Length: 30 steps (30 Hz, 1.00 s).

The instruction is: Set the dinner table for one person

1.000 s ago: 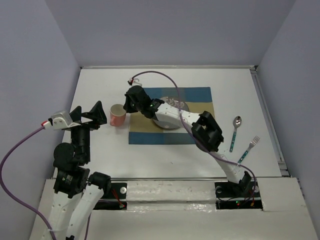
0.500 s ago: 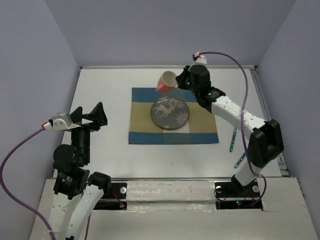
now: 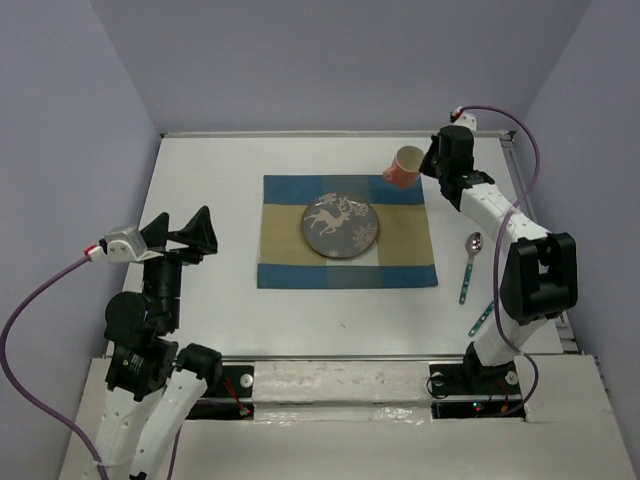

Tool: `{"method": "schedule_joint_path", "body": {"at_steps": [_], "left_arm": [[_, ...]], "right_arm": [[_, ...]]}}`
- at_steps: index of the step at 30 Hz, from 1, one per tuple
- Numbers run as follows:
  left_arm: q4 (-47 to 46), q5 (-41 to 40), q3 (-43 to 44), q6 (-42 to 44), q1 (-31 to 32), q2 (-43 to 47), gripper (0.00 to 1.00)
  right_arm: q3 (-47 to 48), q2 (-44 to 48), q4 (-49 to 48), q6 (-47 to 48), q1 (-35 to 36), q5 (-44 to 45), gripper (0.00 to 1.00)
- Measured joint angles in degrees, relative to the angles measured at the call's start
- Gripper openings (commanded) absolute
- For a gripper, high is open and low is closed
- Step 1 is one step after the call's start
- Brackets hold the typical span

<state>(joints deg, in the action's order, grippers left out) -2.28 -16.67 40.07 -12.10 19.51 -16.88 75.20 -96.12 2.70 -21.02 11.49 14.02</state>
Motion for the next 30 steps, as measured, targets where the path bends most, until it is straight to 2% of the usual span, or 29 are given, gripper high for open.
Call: {"method": "schedule_joint_path", "body": {"at_steps": [10,27,28,29,30], "left_arm": [[0.00,0.59,0.00,-0.02,0.04,-1.25,0.99],[0.00,1.25,0.00,-0.33,0.31,-1.97,0.99],[0.02,1.25,0.00,-0.35,0.31,-1.97,0.99],[0.02,1.25,0.00,-0.35,0.31,-1.97,0.99],[0.02,1.25,0.00,-0.37,0.31,-1.97,0.99]], "right_arm": [[1.40,-10.23,0.83,-0.83,-5.07,-4.76,0.00],[4.61,-13.09,0.81,-2.36,-5.86,-7.45,0.00],[4.61,-13.40,0.72,-2.38,-5.86,-7.34,0.05],[4.90,-13.60,0.85,-2.38,-5.86,-7.39,0.18],[5.11,-13.79,0.76,-2.34,-5.88,-7.39,0.23]]}}
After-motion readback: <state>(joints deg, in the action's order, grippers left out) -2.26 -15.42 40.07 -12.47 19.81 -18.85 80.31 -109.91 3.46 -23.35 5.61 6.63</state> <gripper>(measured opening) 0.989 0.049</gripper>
